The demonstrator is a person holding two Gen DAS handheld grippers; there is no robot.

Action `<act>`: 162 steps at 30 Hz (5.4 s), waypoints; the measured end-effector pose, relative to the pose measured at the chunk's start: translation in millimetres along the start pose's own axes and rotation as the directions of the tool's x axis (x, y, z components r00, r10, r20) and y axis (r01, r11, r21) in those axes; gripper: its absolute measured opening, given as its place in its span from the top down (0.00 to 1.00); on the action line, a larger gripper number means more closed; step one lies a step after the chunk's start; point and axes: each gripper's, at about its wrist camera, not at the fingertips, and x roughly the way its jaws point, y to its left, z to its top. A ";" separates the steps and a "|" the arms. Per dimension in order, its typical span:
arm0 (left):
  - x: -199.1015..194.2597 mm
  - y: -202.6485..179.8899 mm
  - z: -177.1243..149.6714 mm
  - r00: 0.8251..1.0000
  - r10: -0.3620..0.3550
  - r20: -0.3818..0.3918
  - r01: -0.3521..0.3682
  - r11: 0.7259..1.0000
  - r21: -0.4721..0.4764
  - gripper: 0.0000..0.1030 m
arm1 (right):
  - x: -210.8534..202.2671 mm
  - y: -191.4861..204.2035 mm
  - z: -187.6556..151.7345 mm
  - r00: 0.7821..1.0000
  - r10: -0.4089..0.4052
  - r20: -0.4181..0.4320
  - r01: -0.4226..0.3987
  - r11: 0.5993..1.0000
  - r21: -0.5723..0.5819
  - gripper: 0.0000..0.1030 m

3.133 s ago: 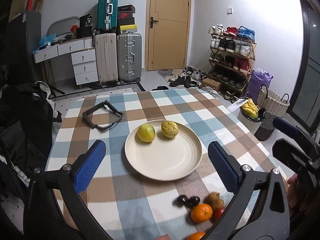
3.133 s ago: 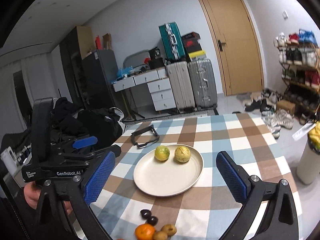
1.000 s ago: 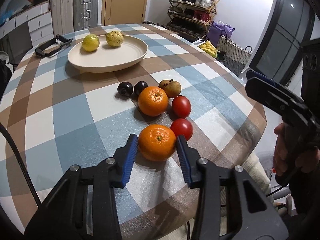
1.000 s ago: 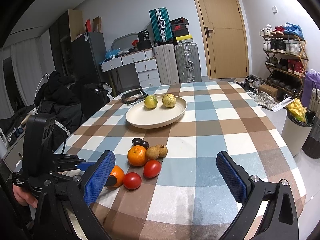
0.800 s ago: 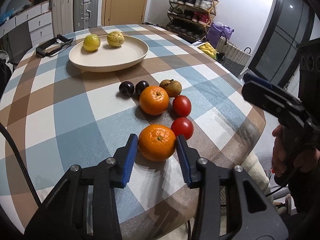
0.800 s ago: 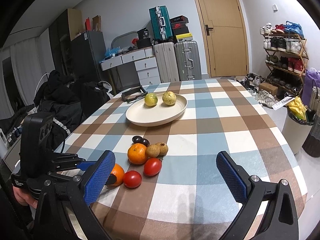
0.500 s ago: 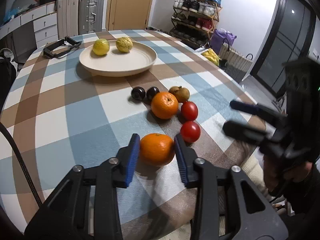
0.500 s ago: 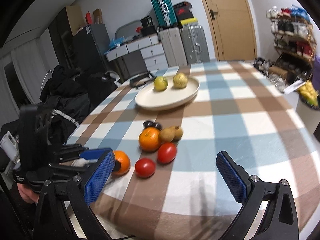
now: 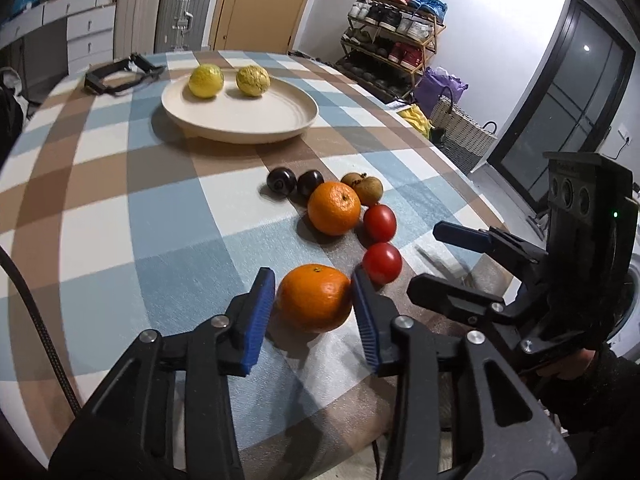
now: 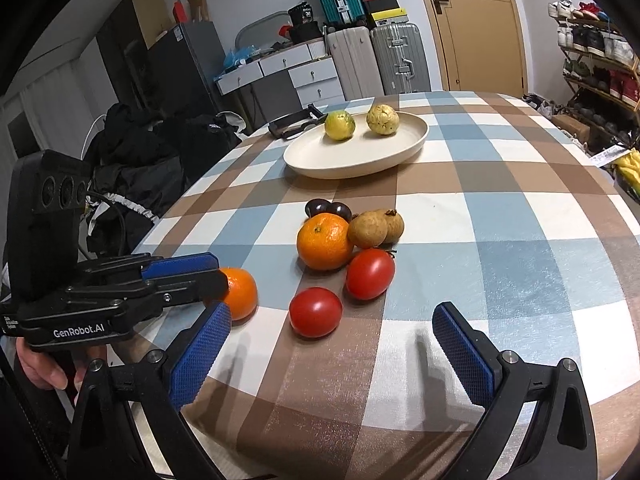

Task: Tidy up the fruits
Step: 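Grasp the orange with the left gripper, then lift the orange with the left gripper while the right gripper grasps a red tomato, then place the orange and tomato on the plate beside the pomelos and release, then move both grippers back toward the remaining fruits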

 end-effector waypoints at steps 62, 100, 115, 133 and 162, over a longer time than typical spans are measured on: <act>12.0 92.3 159.4 0.985 0.100 0.141 -0.089 0.992 -0.086 0.66 | 21.6 -37.8 135.5 0.980 0.179 0.084 -0.181 0.983 0.025 0.70; 127.7 160.0 220.8 0.990 0.132 0.048 -0.128 0.990 -0.065 0.66 | 226.2 -58.3 269.2 0.988 0.049 -0.145 -0.059 0.996 -0.060 0.65; 76.9 119.7 214.5 0.974 0.201 0.107 -0.195 0.979 -0.065 0.47 | 125.4 -62.4 254.5 0.997 0.062 0.042 -0.062 0.998 -0.002 0.40; -3.4 14.5 167.0 0.936 0.280 0.214 -0.287 0.958 0.000 0.15 | -30.7 -33.8 180.0 0.960 0.016 0.281 -0.008 0.999 -0.031 0.01; 8.7 8.1 60.7 0.942 0.321 0.097 -0.312 0.946 -0.092 0.01 | -27.0 -37.6 48.4 0.990 0.003 0.141 -0.004 1.000 0.010 0.00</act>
